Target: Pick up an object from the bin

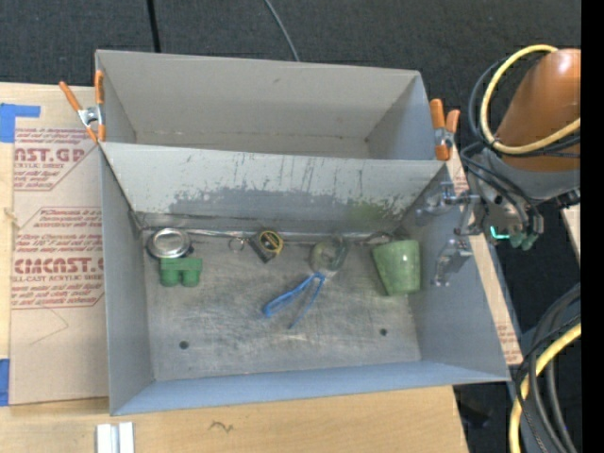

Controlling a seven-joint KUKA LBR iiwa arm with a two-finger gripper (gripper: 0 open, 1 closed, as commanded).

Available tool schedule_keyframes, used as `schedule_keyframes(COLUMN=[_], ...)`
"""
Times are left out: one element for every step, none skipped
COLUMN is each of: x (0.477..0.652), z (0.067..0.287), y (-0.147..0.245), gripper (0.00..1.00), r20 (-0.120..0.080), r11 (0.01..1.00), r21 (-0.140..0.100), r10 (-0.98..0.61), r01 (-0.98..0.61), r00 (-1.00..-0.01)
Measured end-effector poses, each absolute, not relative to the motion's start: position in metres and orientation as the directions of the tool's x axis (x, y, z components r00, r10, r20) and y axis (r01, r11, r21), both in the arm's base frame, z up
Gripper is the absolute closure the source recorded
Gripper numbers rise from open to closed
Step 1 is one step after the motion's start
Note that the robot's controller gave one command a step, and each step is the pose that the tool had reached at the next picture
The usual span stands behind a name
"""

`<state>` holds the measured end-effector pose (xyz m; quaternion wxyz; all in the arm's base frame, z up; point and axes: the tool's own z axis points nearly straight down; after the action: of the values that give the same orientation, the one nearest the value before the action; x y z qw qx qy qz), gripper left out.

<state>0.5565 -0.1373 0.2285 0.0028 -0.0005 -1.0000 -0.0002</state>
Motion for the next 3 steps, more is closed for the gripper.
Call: schedule_keyframes(x=[0.577,0.579,0.584], z=[0.106,0.080,0.086], y=[-0.091,0.015,0.014], gripper=[0.00,0.00,1.00], r20=[0.005,-0.030,-0.050], r11=[0.994,0.990,0.990], r21=[0.004,-0.006,-0.007], r10=[-0.112,-0.144,-0.141], r01=[-0.112,-0.144,-0.140], r00=[-0.994,-0.989,-0.989])
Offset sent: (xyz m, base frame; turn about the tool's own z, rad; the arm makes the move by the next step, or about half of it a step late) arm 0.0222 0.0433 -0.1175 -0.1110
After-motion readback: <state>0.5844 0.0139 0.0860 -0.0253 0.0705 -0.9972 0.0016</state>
